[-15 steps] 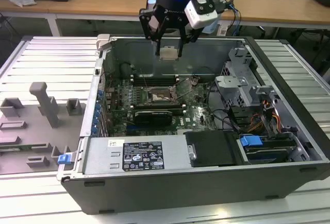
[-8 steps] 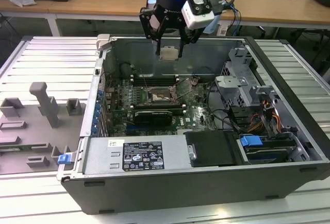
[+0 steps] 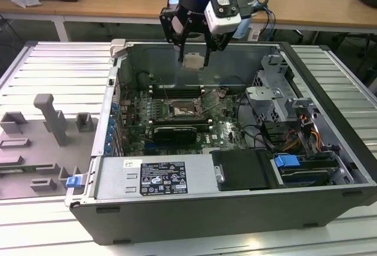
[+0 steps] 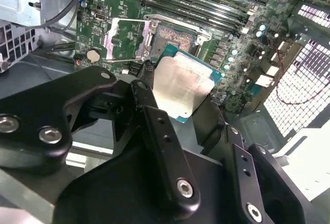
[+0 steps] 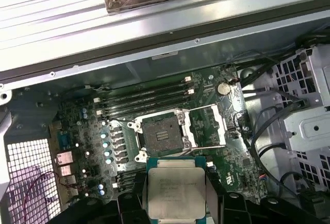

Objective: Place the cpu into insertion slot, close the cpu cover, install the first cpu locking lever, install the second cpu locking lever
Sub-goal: 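Place the cpu into insertion slot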

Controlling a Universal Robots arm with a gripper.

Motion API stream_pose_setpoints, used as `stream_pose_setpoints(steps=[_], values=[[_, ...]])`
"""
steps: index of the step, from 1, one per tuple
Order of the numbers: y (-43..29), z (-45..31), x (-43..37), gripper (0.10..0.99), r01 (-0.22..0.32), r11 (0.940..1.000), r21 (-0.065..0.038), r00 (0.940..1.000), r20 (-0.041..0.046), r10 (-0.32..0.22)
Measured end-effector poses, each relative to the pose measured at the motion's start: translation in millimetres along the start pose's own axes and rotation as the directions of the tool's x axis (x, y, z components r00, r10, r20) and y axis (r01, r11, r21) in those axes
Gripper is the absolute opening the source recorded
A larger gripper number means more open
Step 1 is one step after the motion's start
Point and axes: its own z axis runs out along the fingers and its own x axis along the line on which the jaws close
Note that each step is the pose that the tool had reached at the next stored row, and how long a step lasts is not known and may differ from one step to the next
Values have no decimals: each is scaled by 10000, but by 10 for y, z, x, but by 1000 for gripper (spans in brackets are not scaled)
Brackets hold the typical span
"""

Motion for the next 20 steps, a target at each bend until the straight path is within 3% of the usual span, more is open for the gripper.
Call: stream_pose_setpoints(steps=[14, 20], values=[[0, 1, 0, 541, -1161, 9932, -28, 9932, 103, 1161], [0, 1, 0, 541, -1904, 9817, -53, 9816, 168, 1905]])
